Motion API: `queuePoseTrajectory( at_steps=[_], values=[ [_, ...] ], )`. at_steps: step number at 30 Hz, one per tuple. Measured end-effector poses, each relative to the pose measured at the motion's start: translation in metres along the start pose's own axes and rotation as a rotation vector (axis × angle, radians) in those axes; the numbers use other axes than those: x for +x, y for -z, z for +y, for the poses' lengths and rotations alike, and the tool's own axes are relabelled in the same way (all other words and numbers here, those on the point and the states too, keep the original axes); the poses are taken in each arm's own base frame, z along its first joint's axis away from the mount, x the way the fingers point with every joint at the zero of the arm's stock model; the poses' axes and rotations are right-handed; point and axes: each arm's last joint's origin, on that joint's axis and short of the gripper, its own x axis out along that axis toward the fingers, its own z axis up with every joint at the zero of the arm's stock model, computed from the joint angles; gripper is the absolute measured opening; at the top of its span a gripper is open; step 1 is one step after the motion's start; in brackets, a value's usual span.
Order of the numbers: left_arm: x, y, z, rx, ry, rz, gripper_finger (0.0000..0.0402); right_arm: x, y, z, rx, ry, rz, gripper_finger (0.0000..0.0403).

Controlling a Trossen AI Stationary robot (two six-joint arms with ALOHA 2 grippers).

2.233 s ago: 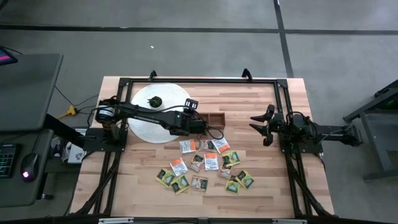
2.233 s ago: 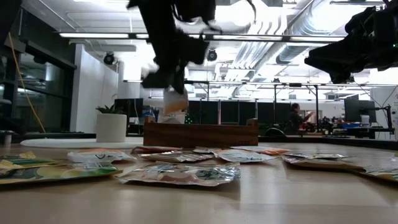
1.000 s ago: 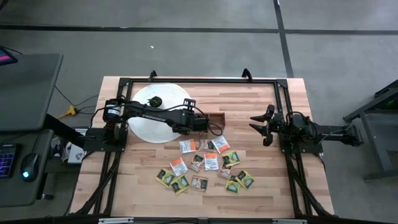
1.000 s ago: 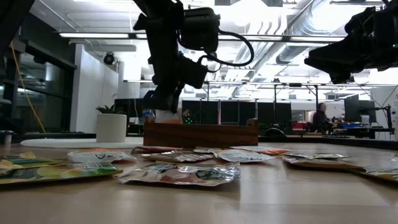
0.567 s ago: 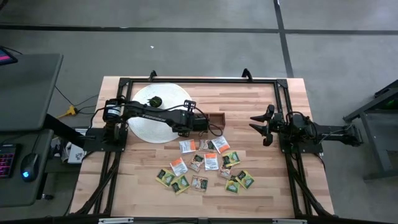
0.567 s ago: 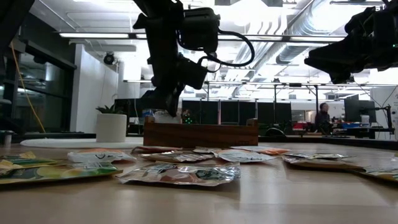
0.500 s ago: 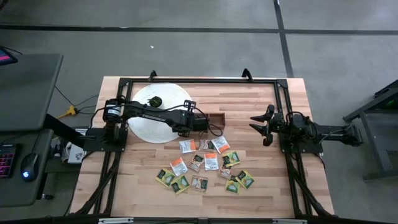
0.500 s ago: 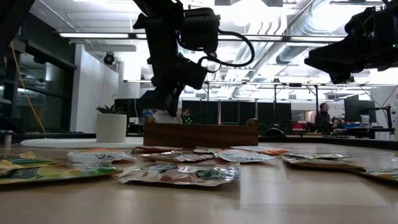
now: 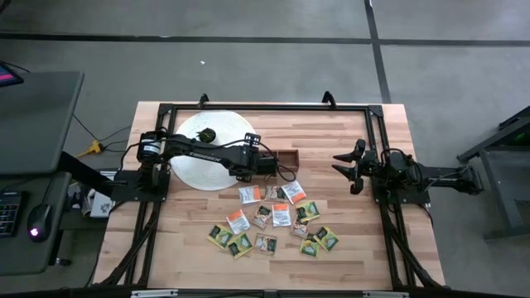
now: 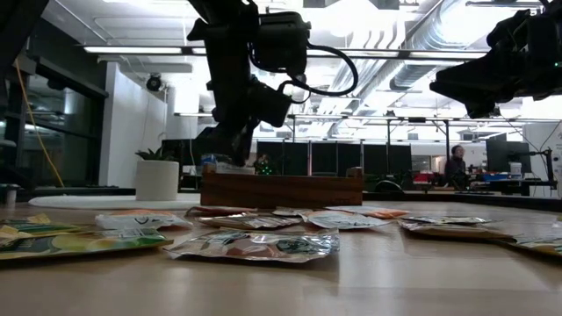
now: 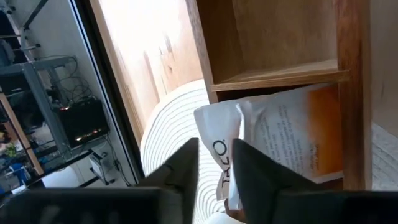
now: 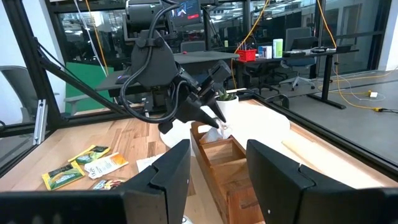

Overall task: Pick & Place Tea
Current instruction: Put the white tea bag into the left section of the wooden organizer

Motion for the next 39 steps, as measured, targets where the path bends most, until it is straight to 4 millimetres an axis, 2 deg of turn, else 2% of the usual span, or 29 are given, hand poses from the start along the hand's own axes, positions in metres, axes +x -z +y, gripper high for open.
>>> queuePoseTrajectory(
  at_steps=[4,8,14,25,28,30,33,35,37,39],
  values=[
    [0.0,0.0,0.0,0.03,-0.004,0.001,0.0145,0.0,0.0,0.0,0.0,0.0,0.0,0.0153],
    [-0.004,0.002,0.003,0.046,-0.006,-0.006,0.0169,0.0,0.0,0.0,0.0,0.0,0.0,0.0153],
    [-0.029,0.014,0.021,-0.053,0.016,-0.067,0.0173,0.0,0.0,0.0,0.0,-0.001,0.0,0.0153],
    [-0.074,0.043,0.046,-0.404,0.206,-0.252,0.0173,0.0,0.0,0.0,0.0,0.0,0.0,0.0153],
    [-0.078,0.062,0.041,-0.466,0.273,-0.256,0.0173,0.0,0.0,0.0,0.0,0.0,0.001,0.0153],
    [-0.082,0.068,0.039,-0.562,0.316,-0.333,0.0173,0.0,0.0,0.0,0.0,-0.001,-0.002,0.0153],
    [-0.081,0.093,0.025,-0.677,0.413,-0.334,0.0173,0.0,0.0,0.0,0.0,0.0,0.0,0.0153],
    [-0.077,0.102,0.018,-0.814,0.483,-0.383,0.0173,0.0,0.0,0.0,0.0,0.001,0.0,0.0153],
    [-0.071,0.117,0.002,-0.906,0.541,-0.351,0.0173,0.0,0.001,0.0,-0.001,0.002,0.005,0.0153],
    [-0.068,0.121,-0.008,-1.048,0.612,-0.379,0.0173,0.0,0.0,0.0,0.0,0.001,-0.001,0.0153]
  ],
)
